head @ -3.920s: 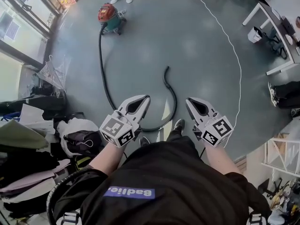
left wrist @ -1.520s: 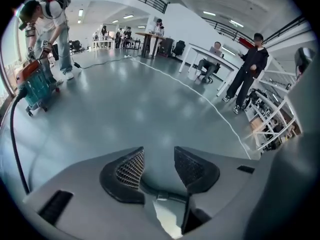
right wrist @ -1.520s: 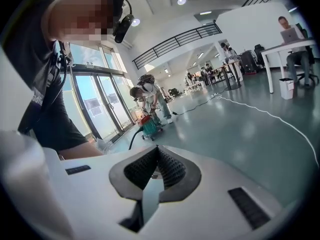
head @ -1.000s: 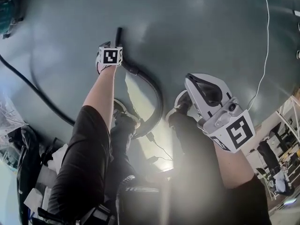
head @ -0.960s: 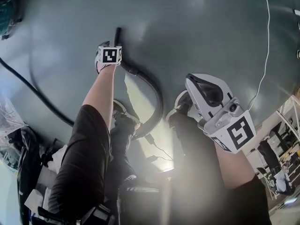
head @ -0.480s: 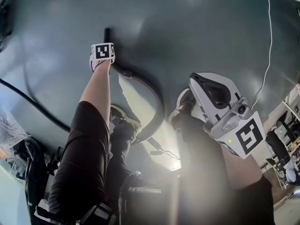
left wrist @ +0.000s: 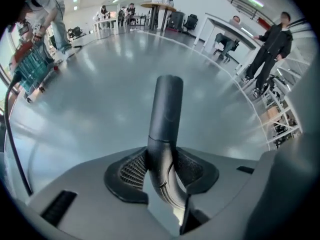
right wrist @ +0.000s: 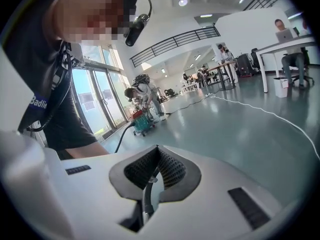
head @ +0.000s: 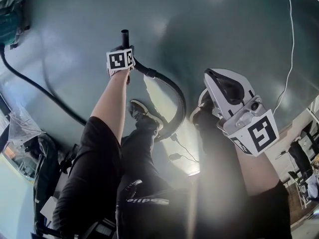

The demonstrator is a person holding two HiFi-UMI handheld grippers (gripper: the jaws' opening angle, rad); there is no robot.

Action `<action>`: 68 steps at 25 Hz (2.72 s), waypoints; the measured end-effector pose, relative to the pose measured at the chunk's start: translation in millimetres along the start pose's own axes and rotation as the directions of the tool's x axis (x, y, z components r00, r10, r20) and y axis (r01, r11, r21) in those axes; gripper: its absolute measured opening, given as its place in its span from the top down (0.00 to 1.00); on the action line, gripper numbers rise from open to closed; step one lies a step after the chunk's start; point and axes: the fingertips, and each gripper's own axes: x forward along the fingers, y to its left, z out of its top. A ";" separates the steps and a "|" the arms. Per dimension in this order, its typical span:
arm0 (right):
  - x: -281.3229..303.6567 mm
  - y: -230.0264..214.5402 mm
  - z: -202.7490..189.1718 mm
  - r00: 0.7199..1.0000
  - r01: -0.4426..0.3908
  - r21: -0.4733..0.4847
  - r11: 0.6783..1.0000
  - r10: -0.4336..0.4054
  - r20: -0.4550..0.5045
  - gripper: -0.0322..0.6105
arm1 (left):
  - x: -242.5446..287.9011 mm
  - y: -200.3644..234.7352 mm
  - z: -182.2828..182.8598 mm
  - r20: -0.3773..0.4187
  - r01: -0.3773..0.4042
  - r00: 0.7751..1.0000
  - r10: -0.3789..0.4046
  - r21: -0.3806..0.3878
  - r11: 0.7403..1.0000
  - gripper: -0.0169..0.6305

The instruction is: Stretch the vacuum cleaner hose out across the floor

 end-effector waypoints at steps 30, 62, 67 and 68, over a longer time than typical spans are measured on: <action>-251.1 306.7 330.1 0.977 -0.132 -0.217 0.967 0.163 0.135 0.95 | -637.4 -183.5 -47.5 0.444 -0.202 0.896 -0.027 0.460 0.865 0.72; -366.7 651.3 164.6 0.976 -0.162 -0.253 0.954 0.192 0.099 0.95 | -828.6 -170.1 -374.1 0.635 -0.214 0.772 -0.035 0.310 0.926 0.72; -398.7 671.5 157.6 0.974 -0.168 -0.258 0.952 0.200 0.105 0.95 | -858.9 -191.8 -396.3 0.665 -0.243 0.746 -0.037 0.324 0.914 0.72; -406.5 671.5 154.7 0.973 -0.173 -0.254 0.952 0.205 0.104 0.95 | -862.6 -199.7 -401.6 0.666 -0.248 0.746 -0.034 0.324 0.913 0.72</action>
